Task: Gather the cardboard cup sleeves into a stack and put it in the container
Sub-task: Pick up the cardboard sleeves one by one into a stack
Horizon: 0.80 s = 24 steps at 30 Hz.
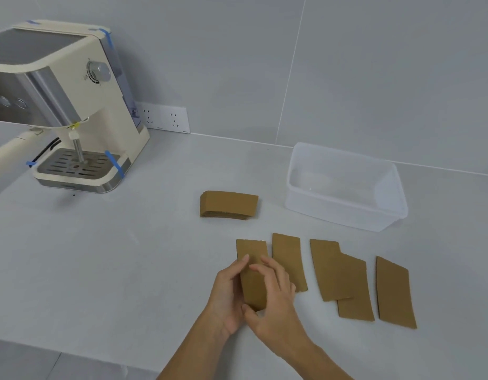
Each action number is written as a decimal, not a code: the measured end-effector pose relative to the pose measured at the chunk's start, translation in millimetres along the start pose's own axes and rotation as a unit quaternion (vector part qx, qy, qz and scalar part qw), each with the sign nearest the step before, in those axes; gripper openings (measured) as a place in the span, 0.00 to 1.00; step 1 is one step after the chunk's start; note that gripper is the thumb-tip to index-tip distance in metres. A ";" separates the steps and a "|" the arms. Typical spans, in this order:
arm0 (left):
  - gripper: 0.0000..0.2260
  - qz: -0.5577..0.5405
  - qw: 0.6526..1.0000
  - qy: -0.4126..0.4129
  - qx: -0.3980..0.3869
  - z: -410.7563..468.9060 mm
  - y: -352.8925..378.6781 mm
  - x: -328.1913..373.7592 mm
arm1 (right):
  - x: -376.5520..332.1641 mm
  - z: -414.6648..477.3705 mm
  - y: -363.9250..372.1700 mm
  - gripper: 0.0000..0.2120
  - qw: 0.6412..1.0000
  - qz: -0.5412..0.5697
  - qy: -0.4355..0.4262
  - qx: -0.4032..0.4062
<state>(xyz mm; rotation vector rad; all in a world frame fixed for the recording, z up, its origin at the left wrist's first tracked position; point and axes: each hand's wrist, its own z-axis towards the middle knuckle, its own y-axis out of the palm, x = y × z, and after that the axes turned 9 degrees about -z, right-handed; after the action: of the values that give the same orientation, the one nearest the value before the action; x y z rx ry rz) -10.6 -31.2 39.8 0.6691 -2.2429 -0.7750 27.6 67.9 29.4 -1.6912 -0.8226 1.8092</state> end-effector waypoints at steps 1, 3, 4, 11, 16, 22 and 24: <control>0.18 -0.006 1.000 -0.001 -0.002 0.3 -1.6 1.5 | -0.1 0.6 -0.1 0.27 1.000 -0.001 -0.005 -0.007; 0.15 -0.021 1.000 0.003 -0.012 0.1 -4.9 4.7 | -0.3 1.2 -0.2 0.27 1.000 0.006 -0.011 -0.013; 0.14 -0.032 0.999 0.006 -0.019 -0.4 -5.5 6.4 | -0.2 1.4 -0.2 0.27 1.000 0.010 -0.013 -0.009; 0.24 -0.102 0.993 0.052 -0.032 4.0 -11.1 10.9 | -0.3 12.6 -14.5 0.20 0.993 0.061 0.069 0.074; 0.23 -0.119 0.991 0.052 -0.027 3.1 -13.8 13.9 | 18.0 20.3 -19.5 0.20 0.982 -0.038 0.148 0.107; 0.21 -0.112 0.992 0.056 -0.015 2.2 -12.1 13.3 | 37.0 22.4 -10.3 0.21 0.954 -0.187 0.202 0.118; 0.20 -0.119 0.991 0.052 -0.015 2.1 -13.3 12.7 | 41.4 21.5 -7.0 0.25 0.946 -0.216 0.215 0.114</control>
<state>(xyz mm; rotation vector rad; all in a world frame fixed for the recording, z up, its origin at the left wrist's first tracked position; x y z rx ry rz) -17.1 -47.8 34.9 0.9532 -2.0772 -0.8664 2.7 101.2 7.2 -1.5275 -0.6923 1.1369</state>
